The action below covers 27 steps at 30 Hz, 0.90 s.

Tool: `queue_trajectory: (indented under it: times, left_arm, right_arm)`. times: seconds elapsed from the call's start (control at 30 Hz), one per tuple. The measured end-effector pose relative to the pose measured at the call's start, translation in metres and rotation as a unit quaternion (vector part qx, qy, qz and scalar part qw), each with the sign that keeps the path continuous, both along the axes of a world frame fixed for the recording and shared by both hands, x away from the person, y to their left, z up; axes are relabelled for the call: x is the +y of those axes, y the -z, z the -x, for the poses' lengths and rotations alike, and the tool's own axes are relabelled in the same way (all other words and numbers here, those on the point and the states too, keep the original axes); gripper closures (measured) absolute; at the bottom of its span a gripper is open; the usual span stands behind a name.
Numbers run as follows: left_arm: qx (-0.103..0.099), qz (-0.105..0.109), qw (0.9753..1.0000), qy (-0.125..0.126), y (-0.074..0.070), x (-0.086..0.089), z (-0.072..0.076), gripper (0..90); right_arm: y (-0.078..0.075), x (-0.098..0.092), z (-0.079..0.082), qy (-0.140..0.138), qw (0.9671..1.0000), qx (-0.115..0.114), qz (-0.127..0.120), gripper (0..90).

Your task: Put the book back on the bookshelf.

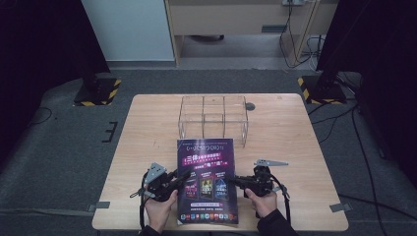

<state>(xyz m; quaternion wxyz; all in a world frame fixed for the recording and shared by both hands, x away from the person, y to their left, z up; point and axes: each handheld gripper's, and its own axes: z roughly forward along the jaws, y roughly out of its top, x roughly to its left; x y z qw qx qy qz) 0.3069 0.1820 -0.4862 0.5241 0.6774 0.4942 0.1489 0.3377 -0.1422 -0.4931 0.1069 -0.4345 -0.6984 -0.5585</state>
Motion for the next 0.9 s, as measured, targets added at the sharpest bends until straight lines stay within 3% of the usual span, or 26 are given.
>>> queue_trajectory:
  times: [0.27,0.4,0.73,0.9]
  left_arm:
    - [0.026,-0.036,0.9987,-0.023,0.012,0.002,-0.008,47.4]
    - [0.033,-0.04,0.9978,-0.042,0.014,0.009,-0.011,38.2]
    - [0.045,-0.057,0.9944,-0.077,0.017,0.034,-0.007,28.4]
    - [0.047,-0.09,0.9909,-0.088,0.023,0.044,-0.006,26.5]
  right_arm:
    - [-0.006,0.004,0.003,-0.014,0.9998,-0.015,0.006,84.5]
    - [-0.009,0.006,0.005,-0.015,0.9996,-0.02,0.014,84.5]
    - [-0.026,0.003,0.006,-0.01,0.999,-0.043,0.003,84.6]
    - [-0.038,0.004,0.007,-0.004,0.9982,-0.059,0.0,84.6]
